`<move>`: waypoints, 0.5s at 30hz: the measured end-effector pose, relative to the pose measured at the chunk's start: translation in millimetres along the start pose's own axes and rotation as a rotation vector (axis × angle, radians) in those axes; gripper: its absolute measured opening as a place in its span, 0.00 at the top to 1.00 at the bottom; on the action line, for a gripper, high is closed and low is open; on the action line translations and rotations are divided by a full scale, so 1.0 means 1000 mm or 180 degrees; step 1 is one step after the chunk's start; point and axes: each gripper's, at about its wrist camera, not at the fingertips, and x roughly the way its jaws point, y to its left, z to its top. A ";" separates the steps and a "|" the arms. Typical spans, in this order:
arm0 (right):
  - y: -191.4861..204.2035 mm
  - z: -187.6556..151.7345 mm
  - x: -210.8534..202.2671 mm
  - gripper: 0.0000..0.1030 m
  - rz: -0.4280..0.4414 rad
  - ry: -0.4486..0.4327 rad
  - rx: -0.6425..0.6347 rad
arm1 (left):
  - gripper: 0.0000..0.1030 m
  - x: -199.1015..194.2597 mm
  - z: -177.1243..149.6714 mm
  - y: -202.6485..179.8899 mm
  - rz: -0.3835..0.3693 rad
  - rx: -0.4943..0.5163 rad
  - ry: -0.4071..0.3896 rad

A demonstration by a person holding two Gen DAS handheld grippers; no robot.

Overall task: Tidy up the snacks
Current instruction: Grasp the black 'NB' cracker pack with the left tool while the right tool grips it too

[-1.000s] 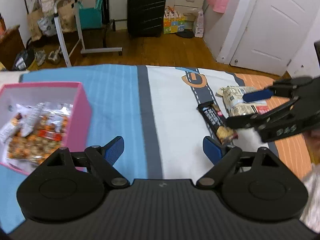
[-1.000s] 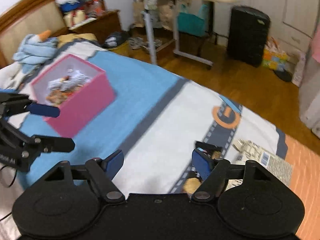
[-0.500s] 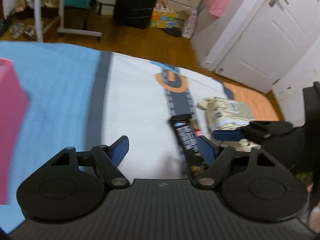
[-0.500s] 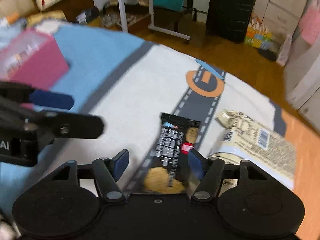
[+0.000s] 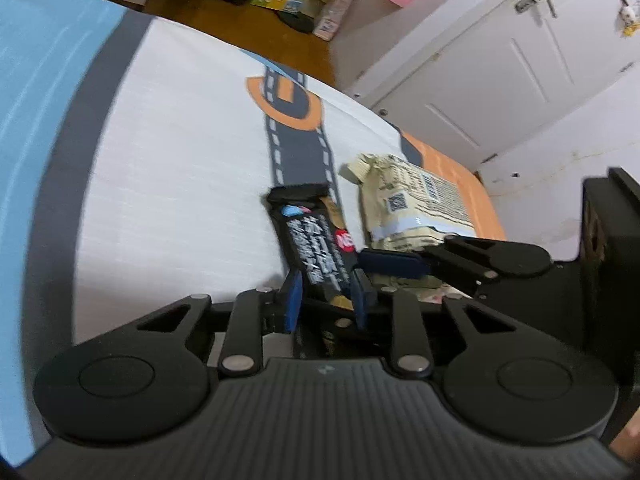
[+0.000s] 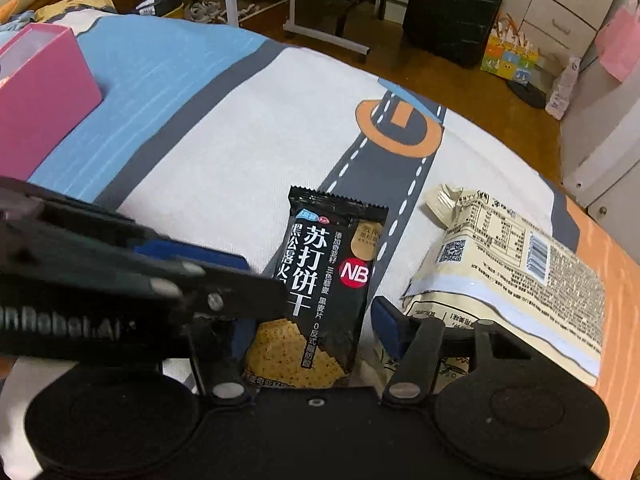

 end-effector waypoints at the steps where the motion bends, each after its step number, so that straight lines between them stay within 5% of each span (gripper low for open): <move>1: 0.000 -0.001 0.001 0.35 -0.0003 0.0019 0.0008 | 0.78 0.001 -0.001 0.000 -0.0027 -0.0027 0.0000; 6: -0.006 -0.003 0.005 0.34 0.0067 0.0003 0.0057 | 0.78 0.010 -0.003 0.005 0.0127 -0.0131 -0.0028; 8: -0.007 -0.004 0.004 0.43 0.0158 -0.0011 0.0069 | 0.78 0.012 -0.003 0.009 0.0064 -0.0198 -0.0045; 15: -0.007 -0.004 0.001 0.44 0.0243 -0.0052 0.0082 | 0.78 0.008 0.000 0.007 -0.0096 -0.0152 -0.0016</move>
